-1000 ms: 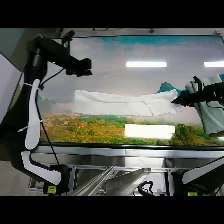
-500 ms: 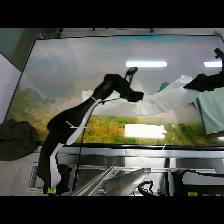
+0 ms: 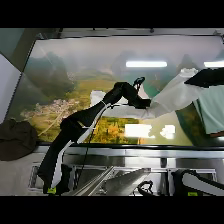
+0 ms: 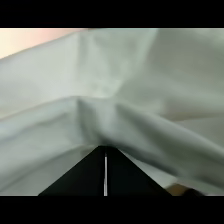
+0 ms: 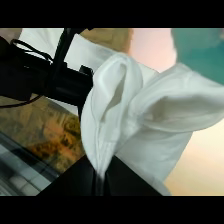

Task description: Fold the shirts.

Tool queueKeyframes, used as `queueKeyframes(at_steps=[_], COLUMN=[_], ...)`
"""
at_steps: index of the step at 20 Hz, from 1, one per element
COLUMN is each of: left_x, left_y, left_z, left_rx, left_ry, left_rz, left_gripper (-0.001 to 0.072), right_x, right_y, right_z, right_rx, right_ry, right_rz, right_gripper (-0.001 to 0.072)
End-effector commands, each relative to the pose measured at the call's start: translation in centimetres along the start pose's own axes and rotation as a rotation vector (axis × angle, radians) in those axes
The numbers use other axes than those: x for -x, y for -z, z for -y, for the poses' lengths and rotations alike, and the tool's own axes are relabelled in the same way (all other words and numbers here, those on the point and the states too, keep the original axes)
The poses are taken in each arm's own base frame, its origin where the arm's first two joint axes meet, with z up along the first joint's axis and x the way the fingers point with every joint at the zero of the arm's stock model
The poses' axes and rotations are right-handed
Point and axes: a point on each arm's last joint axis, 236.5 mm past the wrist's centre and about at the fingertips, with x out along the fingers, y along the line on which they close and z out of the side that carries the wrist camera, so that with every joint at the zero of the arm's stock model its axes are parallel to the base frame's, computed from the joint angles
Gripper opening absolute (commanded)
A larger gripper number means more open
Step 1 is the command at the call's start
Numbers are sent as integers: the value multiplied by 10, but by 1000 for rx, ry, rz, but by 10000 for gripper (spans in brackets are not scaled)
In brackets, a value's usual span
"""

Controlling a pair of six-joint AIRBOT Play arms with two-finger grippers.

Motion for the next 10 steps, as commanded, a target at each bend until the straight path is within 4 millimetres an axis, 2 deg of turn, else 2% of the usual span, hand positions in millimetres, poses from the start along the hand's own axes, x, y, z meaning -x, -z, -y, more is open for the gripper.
queueKeyframes(at_steps=[1,3,5,7,9,10], left_x=[87,171,259,355,439,473], left_y=[-33,-47,-51,-48,-38,-30], left_z=[42,57,65,72,79,81], left_rx=[-41,-104,-159,-213,-260,-279], left_ry=[115,124,116,86,42,14], left_rz=[110,200,301,454,620,688], left_gripper=[18,18,18,18,18,18], right_x=[-4,-11,-25,-54,-99,-125], right_y=[0,-1,-7,-17,-29,-34], right_z=[-10,-19,-36,-72,-124,-148], right_rx=[2,-4,2,57,132,154], right_ry=[-7,-18,-30,-59,-105,-128], right_rz=[-7,-15,-8,4,44,68], right_gripper=[22,22,22,22,22,23])
